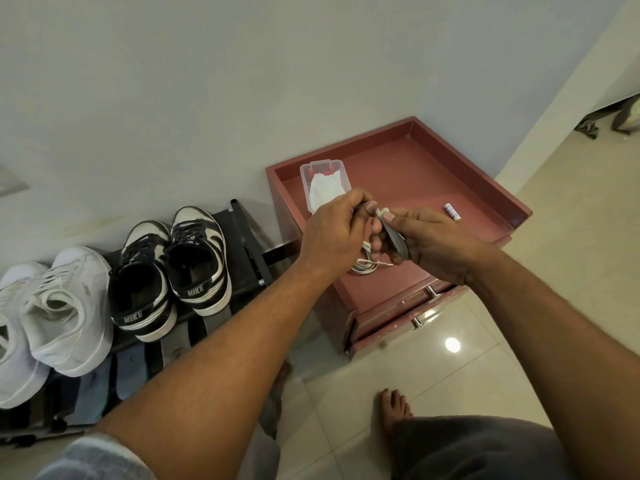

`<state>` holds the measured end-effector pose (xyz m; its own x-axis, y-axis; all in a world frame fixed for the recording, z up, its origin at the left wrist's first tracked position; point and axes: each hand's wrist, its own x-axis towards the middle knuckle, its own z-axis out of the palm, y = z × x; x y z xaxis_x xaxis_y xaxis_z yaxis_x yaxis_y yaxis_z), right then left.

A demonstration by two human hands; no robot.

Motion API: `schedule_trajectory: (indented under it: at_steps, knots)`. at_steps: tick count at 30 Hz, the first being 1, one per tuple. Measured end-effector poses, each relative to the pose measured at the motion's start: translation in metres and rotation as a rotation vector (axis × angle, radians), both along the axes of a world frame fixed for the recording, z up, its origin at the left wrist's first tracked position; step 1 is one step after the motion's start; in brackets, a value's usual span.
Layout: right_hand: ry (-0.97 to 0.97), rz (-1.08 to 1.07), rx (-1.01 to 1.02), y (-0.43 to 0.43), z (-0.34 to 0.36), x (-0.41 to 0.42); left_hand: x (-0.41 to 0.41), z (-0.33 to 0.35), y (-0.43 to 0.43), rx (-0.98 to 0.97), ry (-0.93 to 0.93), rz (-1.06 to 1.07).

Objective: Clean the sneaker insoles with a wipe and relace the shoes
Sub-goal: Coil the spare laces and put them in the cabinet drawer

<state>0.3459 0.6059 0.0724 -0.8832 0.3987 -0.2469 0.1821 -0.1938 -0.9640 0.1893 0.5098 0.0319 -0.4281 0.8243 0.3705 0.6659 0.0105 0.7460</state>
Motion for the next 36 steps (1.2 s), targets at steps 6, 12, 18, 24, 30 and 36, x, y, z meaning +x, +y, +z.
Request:
schedule_trajectory:
  at_steps: [6,12,18,24,30,36]
  knots:
    - [0.079,-0.052,-0.179,-0.007,0.002,-0.007,0.003,-0.002,0.001,0.013,-0.108,0.011]
    - [0.368,-0.318,-0.411,-0.006,0.009,-0.014,0.012,-0.012,0.004,-0.166,-0.193,-0.063]
    - [0.468,-0.506,-0.355,-0.002,0.012,-0.013,0.024,-0.010,0.005,-0.239,-0.197,-0.149]
    - [0.423,-0.595,-0.150,-0.001,0.007,-0.011,0.029,-0.007,0.006,-0.274,-0.040,-0.171]
    - [0.149,-0.450,0.578,0.003,-0.005,-0.003,0.026,0.004,0.001,-0.237,0.263,-0.163]
    - [0.012,-0.228,1.037,0.005,-0.009,0.003,0.015,0.012,-0.002,-0.066,0.498,-0.108]
